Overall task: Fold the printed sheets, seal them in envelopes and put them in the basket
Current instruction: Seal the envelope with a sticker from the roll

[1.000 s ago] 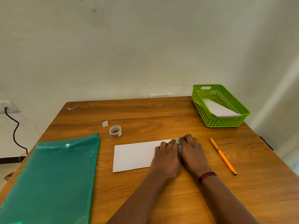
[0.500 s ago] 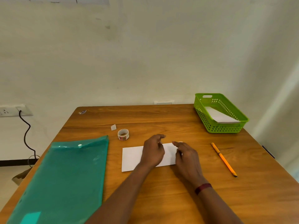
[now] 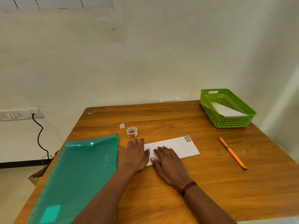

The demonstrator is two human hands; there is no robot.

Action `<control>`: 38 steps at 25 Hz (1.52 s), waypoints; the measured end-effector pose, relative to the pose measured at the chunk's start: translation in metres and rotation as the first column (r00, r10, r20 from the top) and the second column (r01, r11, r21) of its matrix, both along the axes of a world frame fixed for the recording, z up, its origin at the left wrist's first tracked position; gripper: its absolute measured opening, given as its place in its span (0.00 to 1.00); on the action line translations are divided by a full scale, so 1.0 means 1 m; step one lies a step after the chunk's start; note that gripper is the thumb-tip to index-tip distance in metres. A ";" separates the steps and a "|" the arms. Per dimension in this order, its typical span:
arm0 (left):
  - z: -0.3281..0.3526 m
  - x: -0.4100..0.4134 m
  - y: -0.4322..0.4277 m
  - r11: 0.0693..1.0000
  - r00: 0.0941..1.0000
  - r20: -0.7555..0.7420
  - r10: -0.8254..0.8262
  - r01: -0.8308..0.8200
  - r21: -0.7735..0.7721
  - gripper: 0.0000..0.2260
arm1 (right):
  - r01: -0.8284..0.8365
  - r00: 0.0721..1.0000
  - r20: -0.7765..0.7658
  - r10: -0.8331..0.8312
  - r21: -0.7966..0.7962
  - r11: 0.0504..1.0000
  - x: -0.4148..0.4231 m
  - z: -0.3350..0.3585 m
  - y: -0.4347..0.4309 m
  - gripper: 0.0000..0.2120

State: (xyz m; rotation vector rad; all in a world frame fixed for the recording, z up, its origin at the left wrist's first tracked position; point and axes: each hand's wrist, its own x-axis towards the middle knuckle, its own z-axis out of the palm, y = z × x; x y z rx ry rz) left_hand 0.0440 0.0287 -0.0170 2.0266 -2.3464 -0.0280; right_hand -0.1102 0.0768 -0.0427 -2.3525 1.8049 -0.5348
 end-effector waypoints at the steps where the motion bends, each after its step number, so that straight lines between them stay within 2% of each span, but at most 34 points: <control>1: 0.004 -0.002 -0.001 0.999 0.999 0.034 0.032 -0.032 -0.012 0.22 | 0.011 1.000 -0.025 -0.011 -0.013 1.000 0.000 -0.002 0.001 0.29; 3: 0.012 -0.004 -0.007 0.995 0.995 0.005 0.098 -0.098 0.023 0.20 | 0.055 0.998 -0.033 -0.056 -0.032 0.998 -0.001 -0.003 0.003 0.34; 5: 0.018 -0.006 -0.016 0.974 0.982 -0.102 0.159 -0.139 0.180 0.22 | 0.086 0.996 -0.010 -0.087 -0.050 0.995 -0.002 -0.003 0.004 0.39; 8: 0.024 -0.009 -0.017 0.853 0.885 -0.323 0.336 -0.140 0.503 0.25 | 0.090 0.993 0.078 -0.084 -0.070 0.993 -0.002 0.001 0.006 0.41; 9: 0.024 -0.010 -0.013 0.803 0.838 -0.366 0.406 -0.136 0.580 0.26 | 0.091 0.990 0.115 -0.082 -0.079 0.993 -0.003 0.003 0.006 0.40; 11: 0.023 -0.013 -0.005 0.752 0.806 -0.378 0.456 -0.121 0.648 0.27 | 0.095 0.981 0.178 -0.081 -0.072 0.993 -0.003 0.008 0.008 0.36; 14: 0.019 -0.019 0.004 0.768 0.790 -0.426 0.441 -0.086 0.634 0.24 | 0.090 0.969 0.236 -0.077 -0.045 0.995 -0.005 0.008 0.007 0.23; 17: 0.015 -0.028 0.014 0.860 0.763 -0.525 0.376 -0.076 0.504 0.18 | 0.115 0.940 0.328 -0.093 -0.050 0.992 -0.007 0.004 0.003 0.16; 19: 0.012 -0.033 0.018 0.917 0.768 -0.557 0.317 -0.097 0.388 0.15 | 0.224 0.883 0.434 -0.176 -0.060 0.973 -0.009 0.003 0.003 0.14; 23: 0.021 -0.038 0.025 0.923 0.607 -0.705 0.367 -0.139 0.360 0.11 | 0.514 0.765 0.501 -0.404 -0.097 0.852 -0.025 0.005 0.018 0.11; 25: 0.022 -0.043 0.025 0.925 0.551 -0.746 0.375 -0.163 0.344 0.09 | 0.536 0.673 0.581 -0.457 0.041 0.843 -0.035 0.011 0.022 0.12; 27: 0.023 -0.051 0.027 0.926 0.498 -0.781 0.378 -0.180 0.333 0.09 | 0.474 0.577 0.649 -0.496 0.229 0.850 -0.041 0.019 0.021 0.12; 30: 0.023 -0.067 0.029 0.933 0.455 -0.815 0.357 -0.206 0.294 0.09 | 0.393 0.534 0.645 -0.547 0.383 0.836 -0.048 0.024 0.014 0.13; 32: 0.023 -0.076 0.031 0.941 0.448 -0.830 0.332 -0.223 0.256 0.10 | 0.333 0.473 0.662 -0.582 0.477 0.814 -0.051 0.028 0.011 0.11; 33: 0.023 -0.081 0.032 0.944 0.449 -0.834 0.321 -0.227 0.241 0.09 | 0.331 0.466 0.668 -0.581 0.477 0.814 -0.052 0.029 0.010 0.11; 36: 0.022 -0.090 0.034 0.953 0.440 -0.847 0.298 -0.183 0.240 0.09 | 0.456 0.576 0.622 -0.530 0.294 0.840 -0.061 0.031 0.005 0.09; 38: 0.022 -0.094 0.034 0.952 0.392 -0.868 0.304 -0.089 0.294 0.10 | 0.508 0.617 0.589 -0.523 0.210 0.836 -0.071 0.034 0.004 0.10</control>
